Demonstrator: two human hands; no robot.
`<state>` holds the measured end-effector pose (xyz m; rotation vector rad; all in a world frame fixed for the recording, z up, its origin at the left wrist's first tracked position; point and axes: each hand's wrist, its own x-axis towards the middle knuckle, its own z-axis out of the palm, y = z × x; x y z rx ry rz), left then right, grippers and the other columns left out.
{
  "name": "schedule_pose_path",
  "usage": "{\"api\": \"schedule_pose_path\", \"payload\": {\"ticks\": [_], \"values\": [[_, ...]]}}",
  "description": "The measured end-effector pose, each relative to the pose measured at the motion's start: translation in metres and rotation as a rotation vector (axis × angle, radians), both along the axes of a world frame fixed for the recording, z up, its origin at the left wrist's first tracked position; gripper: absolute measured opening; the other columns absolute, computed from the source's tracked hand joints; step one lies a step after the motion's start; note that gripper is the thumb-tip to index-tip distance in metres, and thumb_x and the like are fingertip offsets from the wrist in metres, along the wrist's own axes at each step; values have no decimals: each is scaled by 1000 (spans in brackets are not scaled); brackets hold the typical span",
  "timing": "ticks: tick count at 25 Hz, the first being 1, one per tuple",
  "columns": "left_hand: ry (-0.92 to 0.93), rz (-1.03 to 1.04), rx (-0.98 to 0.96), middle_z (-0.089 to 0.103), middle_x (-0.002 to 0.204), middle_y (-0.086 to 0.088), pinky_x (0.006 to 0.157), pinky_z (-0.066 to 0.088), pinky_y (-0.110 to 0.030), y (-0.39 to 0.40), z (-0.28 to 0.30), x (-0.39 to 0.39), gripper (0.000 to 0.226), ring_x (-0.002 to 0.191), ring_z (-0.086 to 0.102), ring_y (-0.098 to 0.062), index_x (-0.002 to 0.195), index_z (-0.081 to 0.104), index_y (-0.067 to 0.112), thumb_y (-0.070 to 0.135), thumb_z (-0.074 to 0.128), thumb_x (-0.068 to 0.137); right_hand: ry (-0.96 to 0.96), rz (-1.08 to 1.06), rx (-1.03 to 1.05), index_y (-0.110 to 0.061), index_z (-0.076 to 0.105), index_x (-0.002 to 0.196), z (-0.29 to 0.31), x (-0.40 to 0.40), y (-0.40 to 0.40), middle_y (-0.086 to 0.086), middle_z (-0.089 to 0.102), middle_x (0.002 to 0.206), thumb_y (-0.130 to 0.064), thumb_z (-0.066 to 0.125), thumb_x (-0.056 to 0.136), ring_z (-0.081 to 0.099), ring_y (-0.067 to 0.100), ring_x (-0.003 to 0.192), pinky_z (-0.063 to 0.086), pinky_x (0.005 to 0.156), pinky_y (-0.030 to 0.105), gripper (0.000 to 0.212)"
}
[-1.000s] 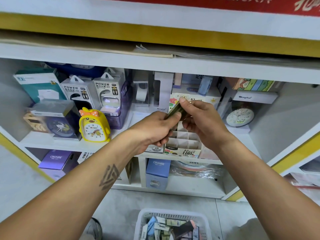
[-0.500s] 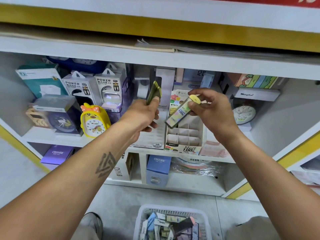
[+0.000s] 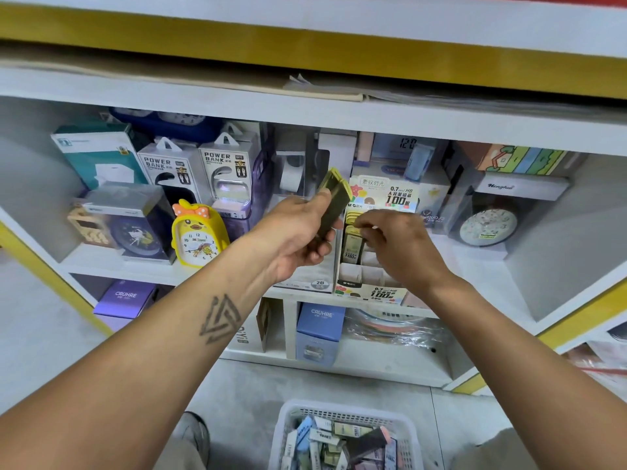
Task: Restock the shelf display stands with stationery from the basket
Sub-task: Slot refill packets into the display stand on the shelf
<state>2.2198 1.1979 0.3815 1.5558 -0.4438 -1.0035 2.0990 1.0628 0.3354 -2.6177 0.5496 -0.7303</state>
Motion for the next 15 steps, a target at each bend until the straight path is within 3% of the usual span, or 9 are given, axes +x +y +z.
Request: {"api": "schedule_pose_path", "payload": {"ticks": [2,3,6,7,11,15], "values": [[11,-20,-7,53,58,-4,38,30,-18,0,-1,-1,50,40,42,-13,102,65,1,46,42,103,-10,-33,-126,-10,74,106,3,0,3,8,74,97,-6,59,96,66,25,85,52,79,35,19],[16,-34,-15,54,58,-5,39,30,-17,1,-1,-1,50,41,42,-13,103,65,1,46,43,103,-63,-64,-41,-11,75,106,7,1,3,6,74,95,-8,59,97,66,23,81,53,77,33,18],[19,-107,-29,58,61,-7,39,31,-18,3,0,-3,49,42,44,-14,106,66,-1,44,46,102,-295,-105,783,-11,71,107,22,2,7,7,74,87,-19,58,100,68,19,68,55,58,29,16],[11,-139,-27,60,62,-8,39,31,-18,3,0,-4,48,43,44,-14,104,66,0,43,47,102,-330,-100,955,-9,70,106,27,1,8,9,74,86,-23,59,100,67,20,66,53,55,28,18],[-111,-214,-12,59,65,-7,42,33,-21,3,-2,-11,44,47,46,-16,103,63,3,44,47,102,-313,-53,1113,2,67,100,31,-1,10,11,66,77,-28,65,97,58,21,59,47,53,26,30],[-117,-176,-29,70,85,-11,56,54,-29,4,1,-9,50,67,66,-24,108,65,3,47,43,102,-333,-38,1239,3,66,89,36,-4,5,21,66,79,-8,64,95,62,25,59,51,53,25,13]]}}
